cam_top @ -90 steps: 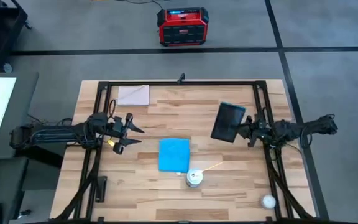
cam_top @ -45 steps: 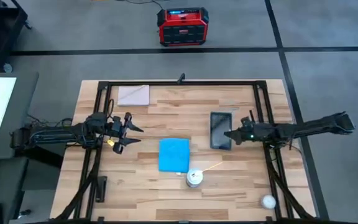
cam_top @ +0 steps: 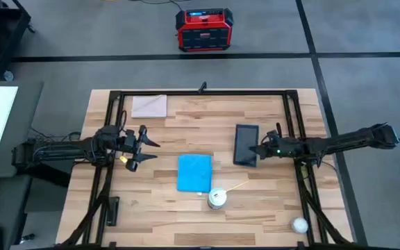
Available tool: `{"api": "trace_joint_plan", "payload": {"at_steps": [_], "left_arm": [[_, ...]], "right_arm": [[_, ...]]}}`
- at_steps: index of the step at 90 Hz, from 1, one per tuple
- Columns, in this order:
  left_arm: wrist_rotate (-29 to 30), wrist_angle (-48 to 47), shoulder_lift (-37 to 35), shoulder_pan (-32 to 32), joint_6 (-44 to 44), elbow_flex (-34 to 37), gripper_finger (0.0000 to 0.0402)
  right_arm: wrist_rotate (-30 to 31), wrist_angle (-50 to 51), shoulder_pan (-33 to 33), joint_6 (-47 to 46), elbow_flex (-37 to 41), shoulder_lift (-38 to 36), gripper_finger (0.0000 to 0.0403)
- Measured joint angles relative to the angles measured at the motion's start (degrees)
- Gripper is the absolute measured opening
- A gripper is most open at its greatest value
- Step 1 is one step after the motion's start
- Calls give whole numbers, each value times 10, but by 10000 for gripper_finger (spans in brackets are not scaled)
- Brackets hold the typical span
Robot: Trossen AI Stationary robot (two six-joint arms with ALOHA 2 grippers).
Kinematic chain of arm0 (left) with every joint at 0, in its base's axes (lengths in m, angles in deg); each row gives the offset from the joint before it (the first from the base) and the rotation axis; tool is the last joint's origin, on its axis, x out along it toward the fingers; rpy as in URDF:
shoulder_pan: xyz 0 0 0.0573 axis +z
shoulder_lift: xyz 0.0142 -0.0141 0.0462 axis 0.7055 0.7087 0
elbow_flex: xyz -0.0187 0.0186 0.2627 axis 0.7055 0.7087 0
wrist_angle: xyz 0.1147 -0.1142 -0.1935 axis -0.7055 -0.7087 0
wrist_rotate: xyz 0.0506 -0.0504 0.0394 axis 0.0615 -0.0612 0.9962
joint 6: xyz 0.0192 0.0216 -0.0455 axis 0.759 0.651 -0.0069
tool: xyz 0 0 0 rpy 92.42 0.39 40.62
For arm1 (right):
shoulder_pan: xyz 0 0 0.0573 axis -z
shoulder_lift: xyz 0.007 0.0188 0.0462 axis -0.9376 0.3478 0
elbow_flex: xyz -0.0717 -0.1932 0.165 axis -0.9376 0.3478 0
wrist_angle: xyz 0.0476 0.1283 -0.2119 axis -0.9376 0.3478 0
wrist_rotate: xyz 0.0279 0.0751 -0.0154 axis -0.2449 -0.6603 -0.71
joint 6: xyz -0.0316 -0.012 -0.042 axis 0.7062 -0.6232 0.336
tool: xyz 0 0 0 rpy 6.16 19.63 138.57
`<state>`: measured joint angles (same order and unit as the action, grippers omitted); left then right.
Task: Apply microfiber cloth
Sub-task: Wipe the front of the green tablet using the blue microfiber cloth, then return to Home Position
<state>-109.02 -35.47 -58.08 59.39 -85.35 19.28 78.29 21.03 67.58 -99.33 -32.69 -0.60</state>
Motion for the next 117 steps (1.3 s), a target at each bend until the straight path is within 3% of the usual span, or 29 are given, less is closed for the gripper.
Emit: {"api": "trace_joint_plan", "payload": {"at_steps": [8,41,55,86,99,117], "left_arm": [[0,0,0,0,-1,0,187],[0,3,0,0,-11,0,187],[0,3,0,0,-10,0,187],[-1,4,-15,0,-6,0,187],[-10,-13,-62,0,4,0,187],[-12,-109,-158,0,-12,0,187]], "right_arm": [[2,7,0,3,1,5,32],[9,24,0,14,2,28,205],[11,16,0,3,2,46,255],[42,-16,0,45,-2,62,265],[42,-81,0,99,-5,61,265],[45,-144,-10,177,-5,61,246]]}}
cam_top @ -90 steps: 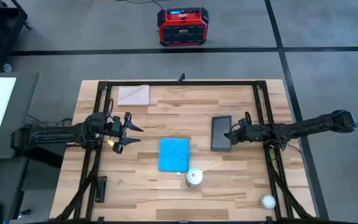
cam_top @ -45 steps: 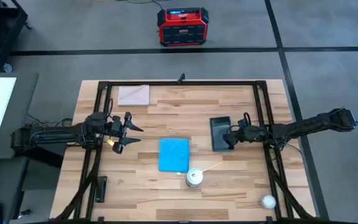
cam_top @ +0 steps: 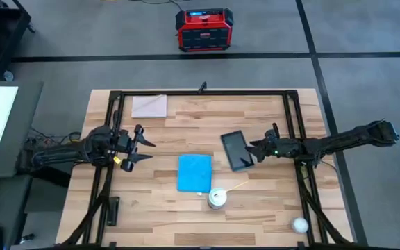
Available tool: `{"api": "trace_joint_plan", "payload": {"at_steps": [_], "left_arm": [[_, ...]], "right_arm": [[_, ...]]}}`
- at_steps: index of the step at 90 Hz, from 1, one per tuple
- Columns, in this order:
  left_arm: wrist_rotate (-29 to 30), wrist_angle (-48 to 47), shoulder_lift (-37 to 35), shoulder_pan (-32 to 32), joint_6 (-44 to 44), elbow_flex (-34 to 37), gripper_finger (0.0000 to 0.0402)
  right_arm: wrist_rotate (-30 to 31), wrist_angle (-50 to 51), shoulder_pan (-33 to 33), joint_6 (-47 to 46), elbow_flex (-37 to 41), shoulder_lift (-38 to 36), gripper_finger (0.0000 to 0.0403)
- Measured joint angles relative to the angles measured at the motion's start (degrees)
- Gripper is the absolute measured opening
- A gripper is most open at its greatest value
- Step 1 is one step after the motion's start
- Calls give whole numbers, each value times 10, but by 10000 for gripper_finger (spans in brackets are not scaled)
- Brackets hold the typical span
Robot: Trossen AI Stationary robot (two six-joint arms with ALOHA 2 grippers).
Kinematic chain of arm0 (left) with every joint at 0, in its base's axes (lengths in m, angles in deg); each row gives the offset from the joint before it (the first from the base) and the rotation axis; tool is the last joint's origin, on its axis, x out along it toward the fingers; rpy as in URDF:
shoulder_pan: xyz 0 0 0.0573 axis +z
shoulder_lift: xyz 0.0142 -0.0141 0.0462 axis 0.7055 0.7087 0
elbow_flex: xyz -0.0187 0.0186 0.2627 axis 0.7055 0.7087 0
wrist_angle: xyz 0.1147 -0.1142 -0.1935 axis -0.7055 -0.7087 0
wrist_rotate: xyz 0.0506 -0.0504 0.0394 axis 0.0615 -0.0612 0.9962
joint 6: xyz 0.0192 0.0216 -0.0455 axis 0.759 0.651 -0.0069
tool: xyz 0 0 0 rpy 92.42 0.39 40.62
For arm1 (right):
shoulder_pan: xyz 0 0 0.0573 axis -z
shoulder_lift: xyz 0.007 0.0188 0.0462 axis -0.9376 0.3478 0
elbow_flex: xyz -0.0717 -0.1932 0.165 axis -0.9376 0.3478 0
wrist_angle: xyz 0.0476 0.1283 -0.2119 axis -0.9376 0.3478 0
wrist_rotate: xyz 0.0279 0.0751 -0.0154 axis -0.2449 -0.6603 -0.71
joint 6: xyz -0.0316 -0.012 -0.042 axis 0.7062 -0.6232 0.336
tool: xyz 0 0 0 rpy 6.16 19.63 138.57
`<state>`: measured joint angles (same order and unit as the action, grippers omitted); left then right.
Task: Apply microfiber cloth
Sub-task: Return to Home Position
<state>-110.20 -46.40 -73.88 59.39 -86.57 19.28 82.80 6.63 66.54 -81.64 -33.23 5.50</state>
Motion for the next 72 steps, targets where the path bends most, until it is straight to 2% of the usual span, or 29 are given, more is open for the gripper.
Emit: {"api": "trace_joint_plan", "payload": {"at_steps": [9,18,23,26,35,49,72], "left_arm": [[-1,-42,-54,0,-6,0,187],[1,-84,-105,0,-5,-3,187],[6,-97,-103,0,-2,-13,187],[9,-109,-102,0,-1,-18,187],[24,-137,-98,0,6,-35,187],[29,-165,-103,0,8,-49,187],[30,-183,-103,0,8,-49,187]], "right_arm": [[0,-9,-8,39,0,0,194],[0,-22,-15,87,0,0,100],[0,-40,-19,123,0,0,41],[0,-55,-22,151,0,-3,20],[10,-102,-31,218,-2,-15,10],[22,-101,-45,308,-2,-67,1],[17,0,-53,386,-2,-234,0]]}}
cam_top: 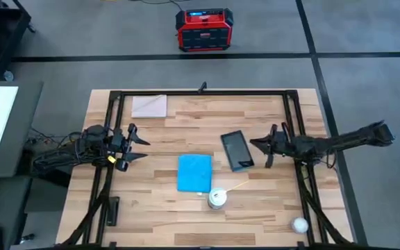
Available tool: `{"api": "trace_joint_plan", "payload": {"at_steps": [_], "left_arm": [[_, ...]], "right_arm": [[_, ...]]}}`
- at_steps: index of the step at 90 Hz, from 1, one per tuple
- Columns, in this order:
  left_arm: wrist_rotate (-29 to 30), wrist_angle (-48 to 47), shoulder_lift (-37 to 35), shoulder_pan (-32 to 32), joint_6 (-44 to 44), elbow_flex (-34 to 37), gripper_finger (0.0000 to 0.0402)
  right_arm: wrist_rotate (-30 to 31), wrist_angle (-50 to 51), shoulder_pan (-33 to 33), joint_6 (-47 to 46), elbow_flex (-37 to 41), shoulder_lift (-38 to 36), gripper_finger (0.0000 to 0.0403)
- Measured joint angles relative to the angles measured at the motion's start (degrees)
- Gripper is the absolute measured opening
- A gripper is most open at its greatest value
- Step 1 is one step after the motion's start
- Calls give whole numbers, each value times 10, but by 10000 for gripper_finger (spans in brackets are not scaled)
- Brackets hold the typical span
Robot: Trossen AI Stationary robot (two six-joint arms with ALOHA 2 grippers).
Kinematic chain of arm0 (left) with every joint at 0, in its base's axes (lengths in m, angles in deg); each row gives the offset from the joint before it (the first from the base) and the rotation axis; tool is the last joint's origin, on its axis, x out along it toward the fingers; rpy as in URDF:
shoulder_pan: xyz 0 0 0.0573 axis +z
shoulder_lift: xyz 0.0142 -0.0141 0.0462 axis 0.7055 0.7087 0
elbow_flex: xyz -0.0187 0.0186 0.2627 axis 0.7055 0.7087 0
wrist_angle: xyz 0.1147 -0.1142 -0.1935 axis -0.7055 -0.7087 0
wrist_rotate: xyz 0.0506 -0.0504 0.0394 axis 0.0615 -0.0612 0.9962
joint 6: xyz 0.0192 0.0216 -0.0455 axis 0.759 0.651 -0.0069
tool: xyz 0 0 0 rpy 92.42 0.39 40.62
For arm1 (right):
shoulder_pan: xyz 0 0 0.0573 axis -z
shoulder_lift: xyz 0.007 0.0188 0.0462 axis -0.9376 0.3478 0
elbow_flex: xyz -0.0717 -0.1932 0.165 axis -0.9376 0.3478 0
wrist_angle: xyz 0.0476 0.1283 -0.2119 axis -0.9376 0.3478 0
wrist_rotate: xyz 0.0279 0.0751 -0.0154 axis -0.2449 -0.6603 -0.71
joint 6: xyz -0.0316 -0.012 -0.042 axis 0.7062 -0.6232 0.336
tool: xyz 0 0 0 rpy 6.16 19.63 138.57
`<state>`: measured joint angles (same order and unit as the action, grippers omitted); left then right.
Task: Apply microfiber cloth
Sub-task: Return to Home Position
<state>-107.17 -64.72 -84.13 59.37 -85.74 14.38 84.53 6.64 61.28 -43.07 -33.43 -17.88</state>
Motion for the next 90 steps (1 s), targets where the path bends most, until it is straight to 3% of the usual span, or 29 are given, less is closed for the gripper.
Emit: {"api": "trace_joint_plan", "payload": {"at_steps": [24,35,52,64,73,90], "left_arm": [[-1,-12,0,0,-16,0,187],[-2,-12,1,0,-19,0,187],[-6,2,1,0,-67,-1,187],[9,-50,1,0,-39,-1,187],[21,-72,3,0,-81,-1,187],[54,129,1,-1,-97,50,187]], "right_arm": [[-127,154,3,18,7,-208,0],[-177,173,7,14,7,-205,0],[-197,183,26,14,7,-207,0],[-207,186,46,16,7,-207,0],[-218,189,60,20,7,-207,0],[-229,194,79,10,7,-207,0]]}}
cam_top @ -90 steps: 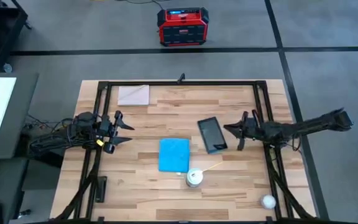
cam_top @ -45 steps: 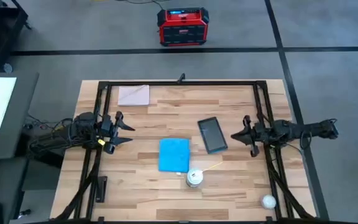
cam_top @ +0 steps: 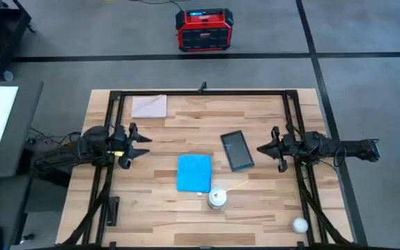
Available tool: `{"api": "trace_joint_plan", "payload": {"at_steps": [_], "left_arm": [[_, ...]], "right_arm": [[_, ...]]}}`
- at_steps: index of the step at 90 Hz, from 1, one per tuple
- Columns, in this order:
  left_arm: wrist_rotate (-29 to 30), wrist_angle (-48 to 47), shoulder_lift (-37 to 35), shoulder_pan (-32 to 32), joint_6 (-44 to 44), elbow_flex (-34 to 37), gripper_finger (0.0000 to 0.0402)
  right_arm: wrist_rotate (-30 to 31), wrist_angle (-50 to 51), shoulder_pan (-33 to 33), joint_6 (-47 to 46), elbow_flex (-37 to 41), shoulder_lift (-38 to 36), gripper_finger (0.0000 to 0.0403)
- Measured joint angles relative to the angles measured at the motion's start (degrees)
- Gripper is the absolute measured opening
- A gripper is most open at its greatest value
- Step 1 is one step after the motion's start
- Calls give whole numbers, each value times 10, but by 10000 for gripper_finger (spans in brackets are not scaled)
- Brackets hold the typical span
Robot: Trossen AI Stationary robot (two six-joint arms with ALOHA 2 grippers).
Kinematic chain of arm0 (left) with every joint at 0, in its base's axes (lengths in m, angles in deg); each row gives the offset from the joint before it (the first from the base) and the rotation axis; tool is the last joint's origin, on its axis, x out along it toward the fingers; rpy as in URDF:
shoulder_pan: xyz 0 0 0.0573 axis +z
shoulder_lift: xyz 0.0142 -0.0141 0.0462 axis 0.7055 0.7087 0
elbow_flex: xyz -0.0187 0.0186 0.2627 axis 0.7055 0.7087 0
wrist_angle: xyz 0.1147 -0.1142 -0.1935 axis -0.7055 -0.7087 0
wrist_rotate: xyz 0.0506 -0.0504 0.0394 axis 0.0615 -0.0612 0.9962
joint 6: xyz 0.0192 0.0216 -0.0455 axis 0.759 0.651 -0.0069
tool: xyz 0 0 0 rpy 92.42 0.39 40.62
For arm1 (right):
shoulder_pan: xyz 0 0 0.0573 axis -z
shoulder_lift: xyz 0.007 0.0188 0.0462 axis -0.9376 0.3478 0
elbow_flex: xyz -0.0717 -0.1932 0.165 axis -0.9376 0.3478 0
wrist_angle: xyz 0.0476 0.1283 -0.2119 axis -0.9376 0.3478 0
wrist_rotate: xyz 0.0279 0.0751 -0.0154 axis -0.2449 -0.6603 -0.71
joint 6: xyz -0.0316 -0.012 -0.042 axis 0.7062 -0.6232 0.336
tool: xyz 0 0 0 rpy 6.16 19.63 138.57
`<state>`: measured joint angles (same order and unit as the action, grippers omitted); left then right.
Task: Apply microfiber cloth
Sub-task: Return to Home Position
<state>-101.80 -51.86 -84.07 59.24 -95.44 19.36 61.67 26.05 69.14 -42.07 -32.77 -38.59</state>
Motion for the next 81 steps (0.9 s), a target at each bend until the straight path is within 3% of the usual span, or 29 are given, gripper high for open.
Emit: {"api": "trace_joint_plan", "payload": {"at_steps": [5,35,49,81], "left_arm": [[3,44,0,-1,14,2,187],[58,65,0,-46,26,4,187],[96,56,0,-100,34,4,187],[106,2,0,-183,25,5,187]], "right_arm": [[0,0,2,-1,0,0,0],[0,1,3,-13,0,0,0],[2,1,3,-28,0,0,0],[4,1,3,-31,0,11,0]]}}
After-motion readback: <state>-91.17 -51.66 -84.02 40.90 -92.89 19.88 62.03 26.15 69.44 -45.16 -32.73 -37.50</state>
